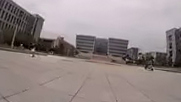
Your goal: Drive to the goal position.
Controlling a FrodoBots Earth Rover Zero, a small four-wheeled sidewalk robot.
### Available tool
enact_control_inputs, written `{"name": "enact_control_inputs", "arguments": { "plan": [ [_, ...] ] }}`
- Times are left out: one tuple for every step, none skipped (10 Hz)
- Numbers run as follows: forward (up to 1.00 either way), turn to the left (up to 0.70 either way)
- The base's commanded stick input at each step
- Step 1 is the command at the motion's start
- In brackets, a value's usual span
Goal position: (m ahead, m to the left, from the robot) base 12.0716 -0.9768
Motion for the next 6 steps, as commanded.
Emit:
{"name": "enact_control_inputs", "arguments": {
  "plan": [
    [0.70, 0.00],
    [0.70, 0.00],
    [0.70, 0.00],
    [0.70, 0.00],
    [0.70, 0.00],
    [0.70, 0.00]
  ]
}}
